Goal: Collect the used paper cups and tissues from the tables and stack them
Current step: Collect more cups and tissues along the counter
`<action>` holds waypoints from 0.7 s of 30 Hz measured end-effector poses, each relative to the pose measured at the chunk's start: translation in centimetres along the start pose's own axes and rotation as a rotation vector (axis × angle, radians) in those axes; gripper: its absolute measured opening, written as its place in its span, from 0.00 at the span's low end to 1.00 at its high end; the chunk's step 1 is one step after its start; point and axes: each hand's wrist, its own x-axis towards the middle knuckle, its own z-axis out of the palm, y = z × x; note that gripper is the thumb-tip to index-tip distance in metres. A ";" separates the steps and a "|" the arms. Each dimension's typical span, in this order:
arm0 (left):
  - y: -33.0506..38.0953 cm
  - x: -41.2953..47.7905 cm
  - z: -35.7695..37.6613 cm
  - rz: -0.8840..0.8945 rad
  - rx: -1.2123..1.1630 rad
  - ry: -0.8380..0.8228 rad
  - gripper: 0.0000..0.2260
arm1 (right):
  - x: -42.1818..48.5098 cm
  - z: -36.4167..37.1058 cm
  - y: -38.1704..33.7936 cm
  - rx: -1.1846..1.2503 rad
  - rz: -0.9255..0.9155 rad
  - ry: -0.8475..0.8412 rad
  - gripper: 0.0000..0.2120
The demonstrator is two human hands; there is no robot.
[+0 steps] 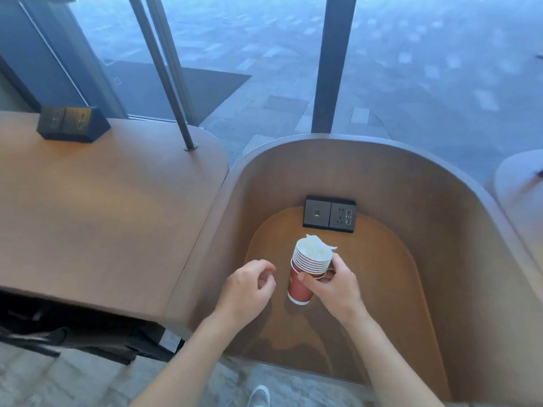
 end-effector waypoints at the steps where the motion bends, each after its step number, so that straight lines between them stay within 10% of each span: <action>1: 1.0 0.5 -0.4 0.037 0.002 0.012 0.07 | -0.1 -0.9 -1.2 -0.007 -0.030 0.022 0.24; 21: 17.3 2.9 -2.7 0.478 -0.093 0.062 0.06 | -6.5 -14.5 -11.4 -0.118 -0.346 0.401 0.28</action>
